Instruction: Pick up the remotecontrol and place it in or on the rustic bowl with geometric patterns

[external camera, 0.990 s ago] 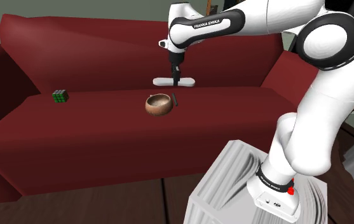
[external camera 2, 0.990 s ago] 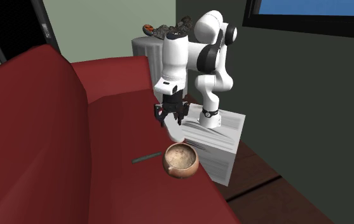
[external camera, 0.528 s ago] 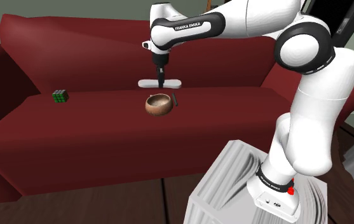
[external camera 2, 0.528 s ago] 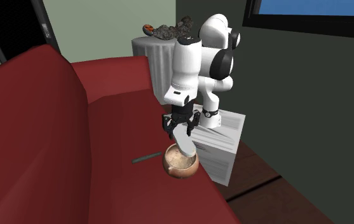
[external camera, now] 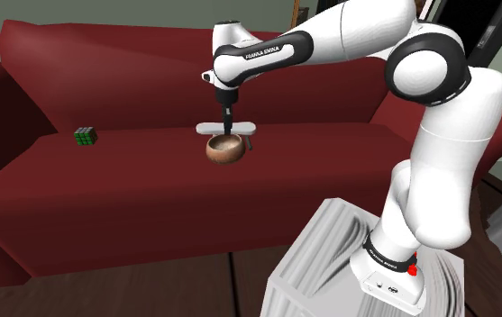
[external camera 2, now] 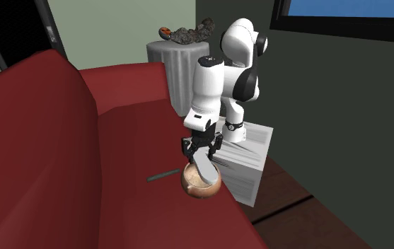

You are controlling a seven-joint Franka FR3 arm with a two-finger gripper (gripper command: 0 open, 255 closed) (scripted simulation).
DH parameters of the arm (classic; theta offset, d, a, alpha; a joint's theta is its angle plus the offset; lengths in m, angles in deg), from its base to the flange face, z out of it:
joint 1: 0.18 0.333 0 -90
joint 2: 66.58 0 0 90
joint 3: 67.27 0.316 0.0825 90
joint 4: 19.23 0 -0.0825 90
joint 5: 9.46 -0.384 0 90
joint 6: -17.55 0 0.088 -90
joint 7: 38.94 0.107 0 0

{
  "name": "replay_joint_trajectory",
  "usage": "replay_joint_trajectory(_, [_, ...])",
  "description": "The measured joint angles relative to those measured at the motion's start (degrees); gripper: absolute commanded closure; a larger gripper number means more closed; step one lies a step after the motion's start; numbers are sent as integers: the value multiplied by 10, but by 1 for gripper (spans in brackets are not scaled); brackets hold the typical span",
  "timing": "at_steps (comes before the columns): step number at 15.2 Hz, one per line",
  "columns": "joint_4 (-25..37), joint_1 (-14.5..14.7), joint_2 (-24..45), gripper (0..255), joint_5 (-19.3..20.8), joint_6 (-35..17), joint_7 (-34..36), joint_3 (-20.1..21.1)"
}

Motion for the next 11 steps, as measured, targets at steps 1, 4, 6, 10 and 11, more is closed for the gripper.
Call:
replay_joint_trajectory(1, [-6,0,2,255,-1,-8,0,0])
replay_joint_trajectory(4, [-22,0,9,255,-3,-30,-1,1])
replay_joint_trajectory(6, [-27,-1,11,255,-4,-37,-1,1])
replay_joint_trajectory(10, [-27,-1,12,255,-5,-39,-1,1])
replay_joint_trajectory(11, [-27,-1,12,255,-5,-39,-1,1])
